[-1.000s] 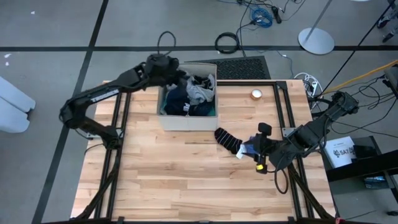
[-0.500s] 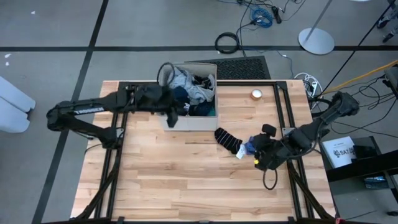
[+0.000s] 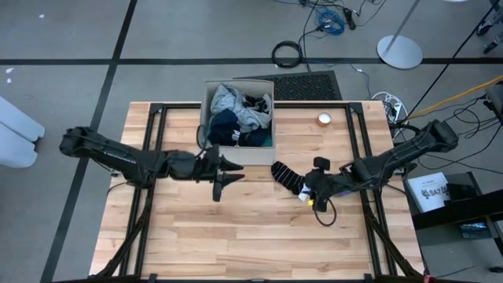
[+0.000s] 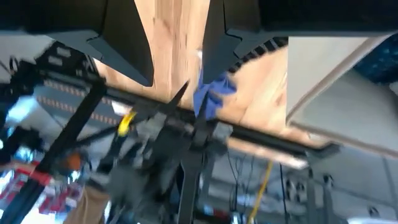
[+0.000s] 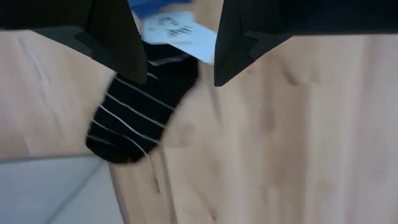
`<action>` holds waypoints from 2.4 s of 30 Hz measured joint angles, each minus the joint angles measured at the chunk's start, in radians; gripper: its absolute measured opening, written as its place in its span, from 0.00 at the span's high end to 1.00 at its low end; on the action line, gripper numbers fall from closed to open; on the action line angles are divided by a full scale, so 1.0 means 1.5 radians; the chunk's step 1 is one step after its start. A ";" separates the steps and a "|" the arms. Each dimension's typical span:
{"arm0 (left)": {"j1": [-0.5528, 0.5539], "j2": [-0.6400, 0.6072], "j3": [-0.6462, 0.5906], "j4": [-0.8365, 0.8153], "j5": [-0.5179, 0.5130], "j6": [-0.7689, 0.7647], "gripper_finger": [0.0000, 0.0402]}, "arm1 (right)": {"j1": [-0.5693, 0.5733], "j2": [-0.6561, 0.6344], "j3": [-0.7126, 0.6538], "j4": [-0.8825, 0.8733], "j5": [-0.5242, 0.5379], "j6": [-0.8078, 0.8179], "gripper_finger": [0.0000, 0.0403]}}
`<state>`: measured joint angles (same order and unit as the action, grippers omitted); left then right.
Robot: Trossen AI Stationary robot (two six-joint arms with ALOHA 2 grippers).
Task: Sort clothes
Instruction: Put the black sock into the white laundry organizer
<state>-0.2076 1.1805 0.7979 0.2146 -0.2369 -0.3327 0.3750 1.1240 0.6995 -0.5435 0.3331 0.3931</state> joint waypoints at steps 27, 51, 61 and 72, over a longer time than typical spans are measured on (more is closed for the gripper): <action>-0.061 0.002 -0.015 0.100 -0.073 0.004 0.64 | -0.185 0.242 -0.124 0.290 -0.128 -0.132 0.58; -0.068 0.002 -0.015 0.095 -0.060 0.035 0.64 | -0.154 0.035 -0.066 0.218 -0.139 -0.070 0.99; -0.072 0.027 -0.014 0.123 0.039 0.040 0.64 | -0.086 -0.055 -0.011 0.226 -0.136 -0.070 1.00; -0.081 0.237 -0.013 0.400 0.110 0.113 0.64 | -0.057 -0.060 0.008 0.273 -0.131 -0.074 1.00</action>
<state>-0.3286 1.5355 0.7778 0.8140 -0.0720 -0.1632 0.2894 1.0344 0.7119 -0.1337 0.1369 0.2825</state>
